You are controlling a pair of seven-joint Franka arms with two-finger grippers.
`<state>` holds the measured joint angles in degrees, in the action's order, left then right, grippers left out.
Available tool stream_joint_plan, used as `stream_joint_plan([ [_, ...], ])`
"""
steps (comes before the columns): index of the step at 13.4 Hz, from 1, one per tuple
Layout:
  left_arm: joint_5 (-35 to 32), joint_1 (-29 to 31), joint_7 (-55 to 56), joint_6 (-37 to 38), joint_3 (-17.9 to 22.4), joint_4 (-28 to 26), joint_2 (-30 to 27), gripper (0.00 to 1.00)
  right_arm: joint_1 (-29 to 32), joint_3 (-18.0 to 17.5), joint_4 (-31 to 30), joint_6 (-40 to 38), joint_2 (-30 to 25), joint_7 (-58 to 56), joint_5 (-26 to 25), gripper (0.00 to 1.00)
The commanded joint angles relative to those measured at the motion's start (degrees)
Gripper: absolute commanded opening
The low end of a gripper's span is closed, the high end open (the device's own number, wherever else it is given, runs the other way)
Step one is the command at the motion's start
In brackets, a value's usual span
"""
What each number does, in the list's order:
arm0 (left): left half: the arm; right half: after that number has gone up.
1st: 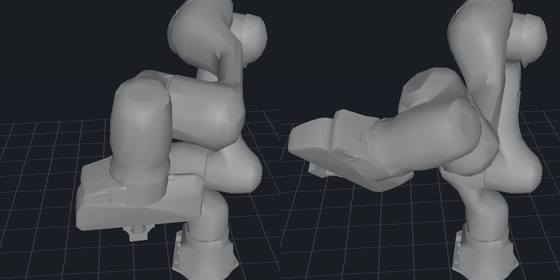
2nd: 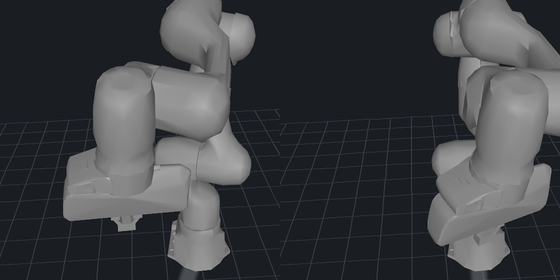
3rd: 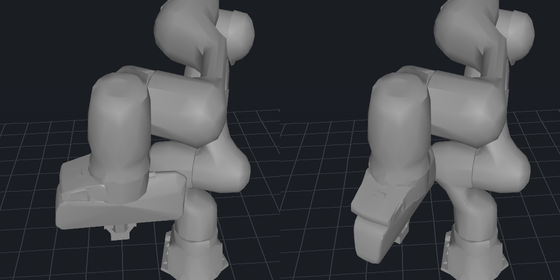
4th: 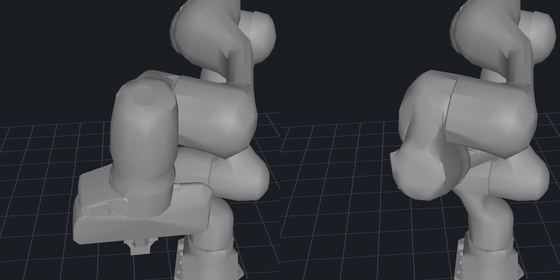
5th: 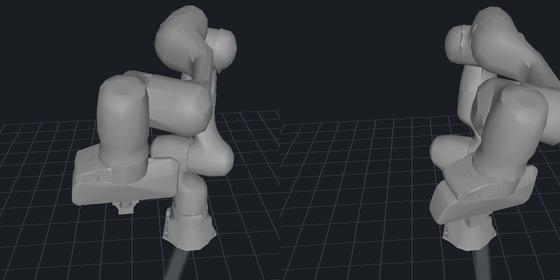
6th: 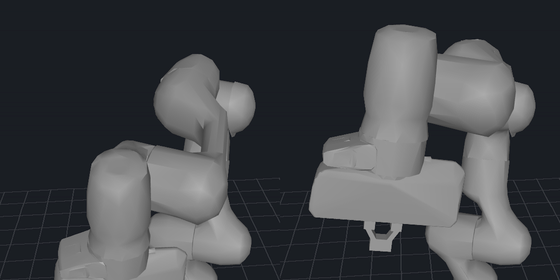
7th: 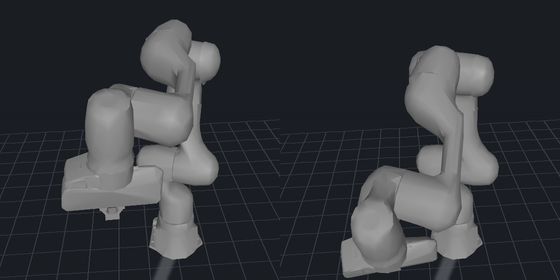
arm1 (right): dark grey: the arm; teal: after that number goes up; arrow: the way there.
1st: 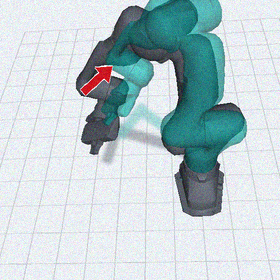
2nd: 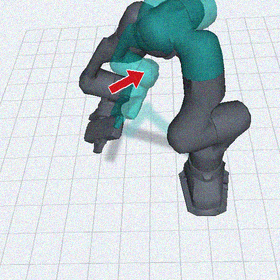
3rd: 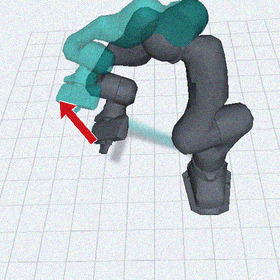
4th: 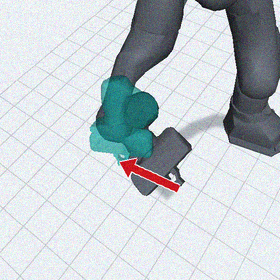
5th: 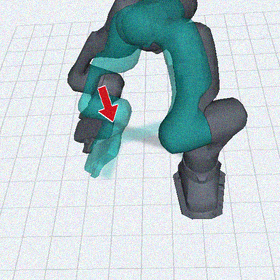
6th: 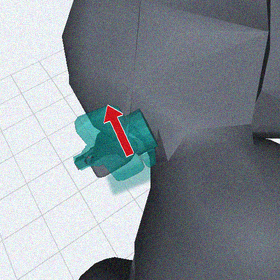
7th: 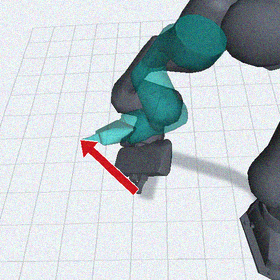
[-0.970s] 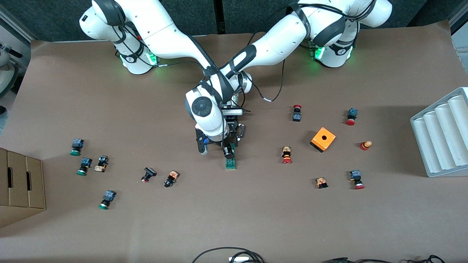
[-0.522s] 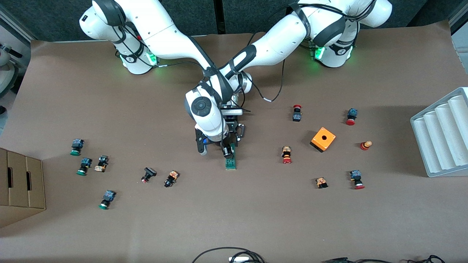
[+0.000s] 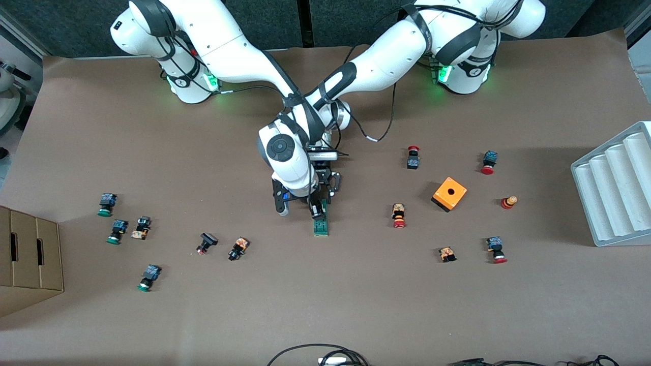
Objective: Close load switch with both arms
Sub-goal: 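Close the right gripper around the white lever of the switch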
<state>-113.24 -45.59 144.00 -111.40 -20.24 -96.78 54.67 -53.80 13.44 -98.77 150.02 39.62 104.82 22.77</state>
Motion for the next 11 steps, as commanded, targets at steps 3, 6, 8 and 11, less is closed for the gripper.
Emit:
stream_joint_plan([
  [3,-1.01,-0.81,0.93,0.92,0.47,1.5,0.97,0.65,-0.26,0.36,0.24,0.98,0.19,-0.14,1.66,0.41],
  [6,-1.01,-0.81,0.93,0.92,0.47,1.42,0.97,0.65,0.1,0.36,0.59,0.72,-0.16,-0.23,1.66,0.41],
  [8,-1.01,-0.81,0.93,0.92,0.47,1.42,0.97,0.65,0.36,0.36,0.86,0.63,-0.16,-0.23,1.66,0.4],
  [11,-1.01,-0.81,0.93,0.92,0.47,1.42,0.97,0.65,1.24,0.36,1.91,-0.68,-0.25,-0.32,1.75,0.4],
])
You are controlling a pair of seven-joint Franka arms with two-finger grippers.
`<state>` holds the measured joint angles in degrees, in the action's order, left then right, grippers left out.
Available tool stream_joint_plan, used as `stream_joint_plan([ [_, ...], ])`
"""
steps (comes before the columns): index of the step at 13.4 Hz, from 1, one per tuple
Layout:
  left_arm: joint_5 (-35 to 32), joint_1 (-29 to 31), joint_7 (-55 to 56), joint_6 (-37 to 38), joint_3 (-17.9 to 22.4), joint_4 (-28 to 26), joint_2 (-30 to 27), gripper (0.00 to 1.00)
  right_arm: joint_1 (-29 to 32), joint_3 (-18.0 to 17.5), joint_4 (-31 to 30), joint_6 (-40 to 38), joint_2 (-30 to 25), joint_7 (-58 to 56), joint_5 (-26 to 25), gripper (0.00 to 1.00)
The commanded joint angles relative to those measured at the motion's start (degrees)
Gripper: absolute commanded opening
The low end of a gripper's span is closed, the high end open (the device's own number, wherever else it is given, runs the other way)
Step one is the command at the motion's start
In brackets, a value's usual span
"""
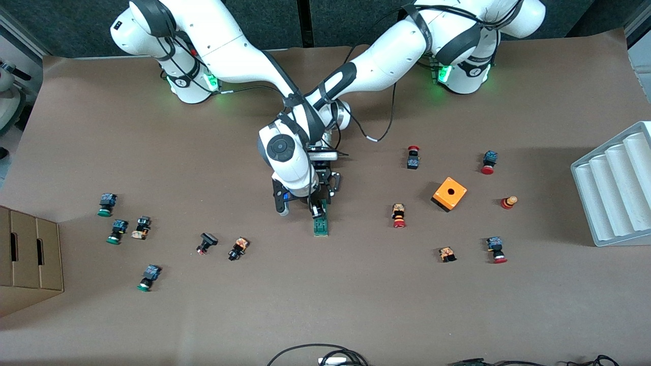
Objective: Close load switch with both arms
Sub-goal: 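Close the right gripper around the white lever of the switch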
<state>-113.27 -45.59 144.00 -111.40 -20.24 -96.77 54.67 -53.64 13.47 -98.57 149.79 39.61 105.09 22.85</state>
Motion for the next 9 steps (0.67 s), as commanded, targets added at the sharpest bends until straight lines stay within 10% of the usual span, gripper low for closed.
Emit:
stream_joint_plan([
  [1,-0.99,-0.81,0.93,0.92,0.47,1.41,0.97,0.65,1.26,0.33,2.24,-1.16,-0.14,-0.59,1.59,0.4],
  [9,-1.6,-0.81,0.93,0.92,0.47,1.32,0.96,0.64,1.87,0.24,3.03,-2.22,-0.23,-0.5,1.67,0.28],
])
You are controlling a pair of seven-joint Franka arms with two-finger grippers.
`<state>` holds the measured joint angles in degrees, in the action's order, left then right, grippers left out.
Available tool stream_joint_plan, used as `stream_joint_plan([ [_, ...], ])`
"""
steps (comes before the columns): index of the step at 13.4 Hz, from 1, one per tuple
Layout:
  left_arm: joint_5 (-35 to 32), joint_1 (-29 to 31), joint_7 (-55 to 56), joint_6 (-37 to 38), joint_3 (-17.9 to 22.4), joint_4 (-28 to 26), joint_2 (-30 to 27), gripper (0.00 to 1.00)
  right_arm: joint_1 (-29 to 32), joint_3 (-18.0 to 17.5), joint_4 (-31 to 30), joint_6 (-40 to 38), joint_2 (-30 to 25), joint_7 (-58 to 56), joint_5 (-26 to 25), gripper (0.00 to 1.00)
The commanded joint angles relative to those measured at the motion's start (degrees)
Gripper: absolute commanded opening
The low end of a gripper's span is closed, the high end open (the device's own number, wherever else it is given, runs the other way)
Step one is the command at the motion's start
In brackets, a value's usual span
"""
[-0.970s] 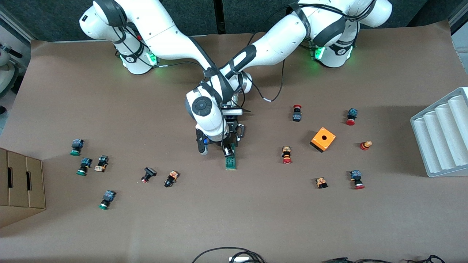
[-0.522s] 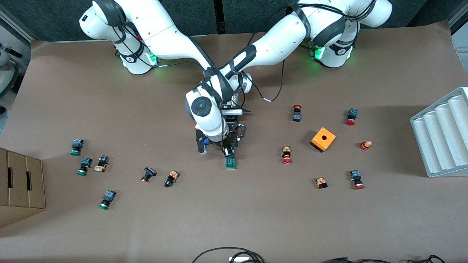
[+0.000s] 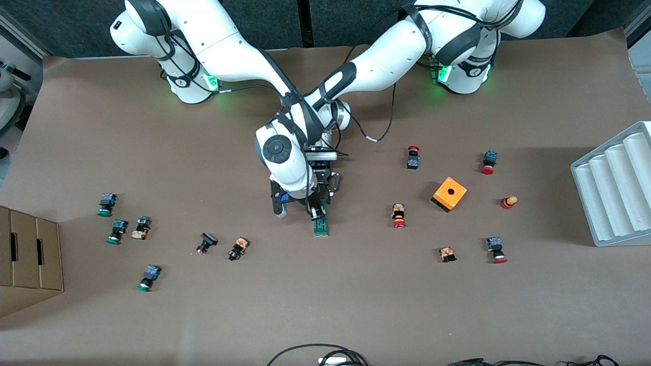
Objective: Close load switch with both arms
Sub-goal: 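Close the right gripper around the white lever of the switch, then flip the white lever toward the switch's other end with the right gripper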
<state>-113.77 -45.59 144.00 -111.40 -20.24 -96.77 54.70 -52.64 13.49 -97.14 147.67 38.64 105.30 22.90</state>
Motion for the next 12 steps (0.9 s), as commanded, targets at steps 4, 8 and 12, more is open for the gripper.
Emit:
stream_joint_plan([
  [4,-1.1,-0.81,0.93,0.92,0.47,1.32,0.85,0.61,3.15,-2.84,2.47,-0.1,0.65,-0.53,1.62,0.24],
  [8,-1.1,-0.72,1.02,0.92,0.47,1.41,0.85,0.35,3.33,-2.85,2.91,-0.1,0.65,-0.53,1.62,0.2],
  [12,-1.1,-0.72,1.02,0.92,0.47,1.41,0.85,0.35,3.85,-2.94,3.53,-0.19,0.65,-0.62,1.62,0.19],
])
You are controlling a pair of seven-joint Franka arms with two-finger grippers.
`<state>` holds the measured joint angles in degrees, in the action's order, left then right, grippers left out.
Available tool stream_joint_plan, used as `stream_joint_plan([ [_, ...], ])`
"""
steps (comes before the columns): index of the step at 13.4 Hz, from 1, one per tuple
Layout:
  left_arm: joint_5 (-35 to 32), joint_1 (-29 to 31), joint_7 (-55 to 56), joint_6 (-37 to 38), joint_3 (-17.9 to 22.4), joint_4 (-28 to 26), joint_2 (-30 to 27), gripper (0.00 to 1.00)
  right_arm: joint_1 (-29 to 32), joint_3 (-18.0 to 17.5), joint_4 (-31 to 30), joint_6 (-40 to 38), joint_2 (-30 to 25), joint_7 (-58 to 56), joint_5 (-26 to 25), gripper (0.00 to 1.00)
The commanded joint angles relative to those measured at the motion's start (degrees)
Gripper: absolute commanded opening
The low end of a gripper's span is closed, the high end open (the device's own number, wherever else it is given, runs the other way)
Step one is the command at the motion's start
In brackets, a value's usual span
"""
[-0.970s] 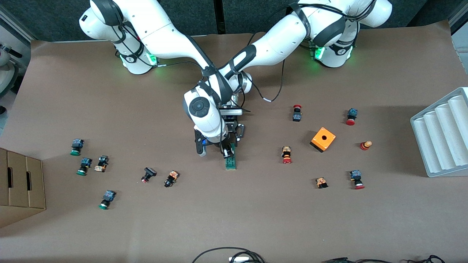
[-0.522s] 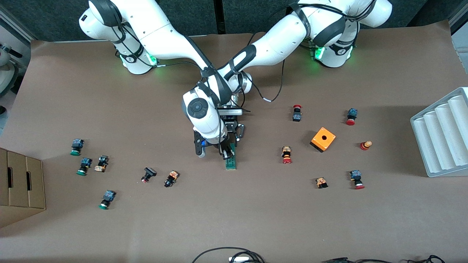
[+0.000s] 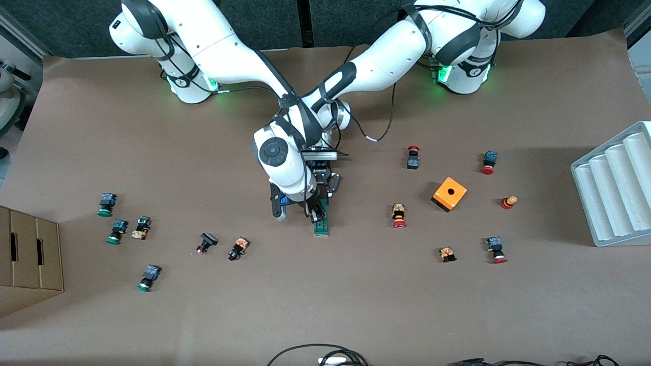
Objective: Close load switch with both arms
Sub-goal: 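Flip the white lever toward the switch's other end with the right gripper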
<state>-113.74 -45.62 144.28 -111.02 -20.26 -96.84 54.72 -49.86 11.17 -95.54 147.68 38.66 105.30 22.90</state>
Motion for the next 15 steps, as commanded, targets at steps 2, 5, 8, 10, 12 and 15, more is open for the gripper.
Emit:
stream_joint_plan([
  [2,-1.13,-0.7,0.73,0.55,0.49,1.47,0.83,0.35,1.61,-0.71,2.37,-0.2,0.71,-0.71,1.62,0.19],
  [5,-1.13,-0.7,0.73,0.55,0.49,1.47,0.83,0.35,1.78,-0.71,2.73,-0.11,1.24,-0.8,1.62,0.19],
  [8,-1.13,-0.7,0.73,0.55,0.49,1.47,0.83,0.36,2.93,-1.41,3.43,-0.11,1.85,-0.71,1.54,0.19],
  [10,-1.13,-0.7,0.73,0.55,0.49,1.47,0.83,0.36,4.24,-2.2,4.66,-0.11,2.64,-0.71,1.54,0.2],
  [12,-1.13,-0.7,0.73,0.55,0.49,1.47,0.83,0.36,4.68,-2.29,5.89,-0.11,3.43,-0.71,1.54,0.2],
  [15,-1.13,-0.7,0.73,0.55,0.49,1.47,0.83,0.38,5.21,-2.29,7.12,-0.11,4.49,-0.8,1.54,0.2],
])
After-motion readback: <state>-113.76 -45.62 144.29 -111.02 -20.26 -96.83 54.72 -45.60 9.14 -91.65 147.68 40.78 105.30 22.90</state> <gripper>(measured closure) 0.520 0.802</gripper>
